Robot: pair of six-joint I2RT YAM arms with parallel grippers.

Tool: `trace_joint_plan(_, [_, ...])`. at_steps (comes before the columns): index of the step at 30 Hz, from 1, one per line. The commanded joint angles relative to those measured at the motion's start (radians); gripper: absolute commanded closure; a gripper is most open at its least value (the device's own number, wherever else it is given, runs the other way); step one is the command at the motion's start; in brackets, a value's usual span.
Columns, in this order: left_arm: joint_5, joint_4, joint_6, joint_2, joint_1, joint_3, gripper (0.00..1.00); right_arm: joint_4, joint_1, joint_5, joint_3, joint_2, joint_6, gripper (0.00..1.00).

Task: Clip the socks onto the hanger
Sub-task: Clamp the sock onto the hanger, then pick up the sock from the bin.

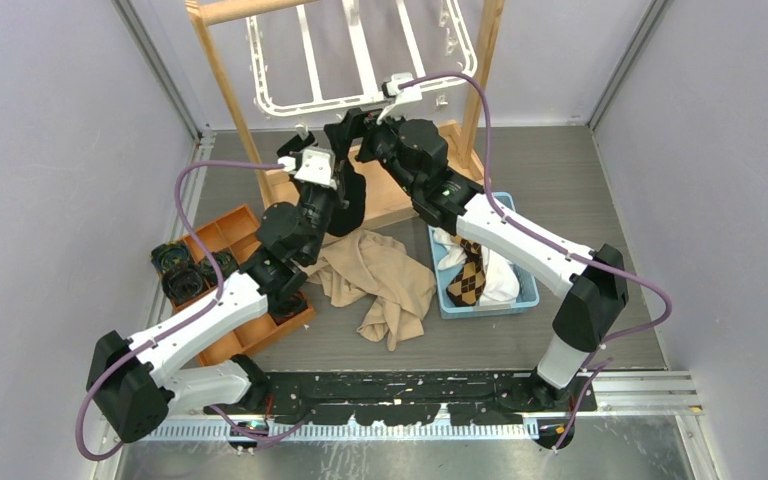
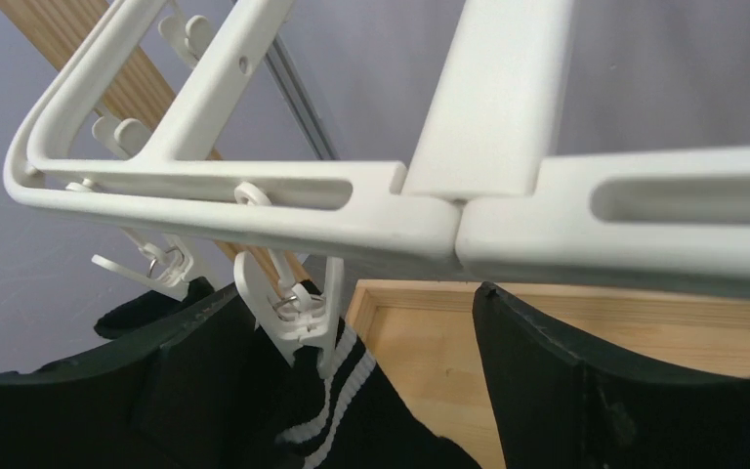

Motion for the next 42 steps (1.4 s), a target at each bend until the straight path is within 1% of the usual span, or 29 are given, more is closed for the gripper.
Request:
trace_joint_plan(1, [-0.026,0.004,-0.027,-0.073,-0.005,-0.008,0.8,0.074,0.006,-0.019,-0.053,-0.109,-0.022,0.11])
trace_joint_plan(2, [-0.026,-0.009,-0.033,-0.086,-0.005,-0.011,0.74,0.07,0.006,-0.027,-0.063,-0.122,-0.026,0.07])
trace_joint_plan(4, [-0.023,-0.044,-0.048,-0.114,-0.005,-0.017,0.65,0.065,0.005,-0.045,-0.086,-0.145,-0.035,0.02])
trace_joint_plan(6, [-0.01,-0.089,-0.066,-0.146,-0.005,-0.022,0.57,0.081,0.006,-0.07,-0.126,-0.175,-0.05,0.0])
trace_joint_plan(10, [0.038,-0.187,-0.104,-0.212,-0.005,-0.027,0.47,0.111,0.006,-0.092,-0.206,-0.238,-0.073,0.0])
trace_joint_plan(15, [0.162,-0.313,-0.15,-0.311,-0.005,-0.038,0.32,0.16,0.006,-0.141,-0.309,-0.325,-0.114,0.0])
trace_joint_plan(19, [0.284,-0.43,-0.177,-0.39,-0.005,-0.042,0.24,0.198,0.003,-0.182,-0.412,-0.408,-0.122,0.0])
trace_joint_plan(21, [0.338,-0.477,-0.195,-0.428,-0.005,-0.049,0.22,0.188,0.002,-0.197,-0.448,-0.45,-0.13,0.0])
trace_joint_plan(23, [0.36,-0.534,-0.233,-0.461,-0.005,-0.055,0.19,0.152,0.0,-0.195,-0.479,-0.491,-0.134,0.0])
trace_joint_plan(27, [0.383,-0.614,-0.31,-0.513,-0.005,-0.063,0.16,0.079,-0.002,-0.144,-0.553,-0.592,-0.16,0.0])
trace_joint_plan(30, [0.405,-0.622,-0.371,-0.535,-0.005,-0.081,0.13,-0.003,-0.004,-0.075,-0.602,-0.685,-0.198,0.0])
trace_joint_plan(33, [0.422,-0.612,-0.428,-0.545,-0.005,-0.107,0.11,-0.045,-0.007,0.018,-0.668,-0.775,-0.215,0.0])
trace_joint_plan(36, [0.442,-0.596,-0.476,-0.546,-0.005,-0.135,0.1,-0.114,-0.01,0.125,-0.725,-0.856,-0.202,0.0])
trace_joint_plan(39, [0.46,-0.593,-0.517,-0.549,-0.005,-0.158,0.07,-0.234,-0.016,0.215,-0.748,-0.916,-0.16,0.0])
trace_joint_plan(42, [0.455,-0.598,-0.577,-0.564,-0.005,-0.186,0.0,-0.32,-0.025,0.274,-0.779,-0.966,-0.116,0.0])
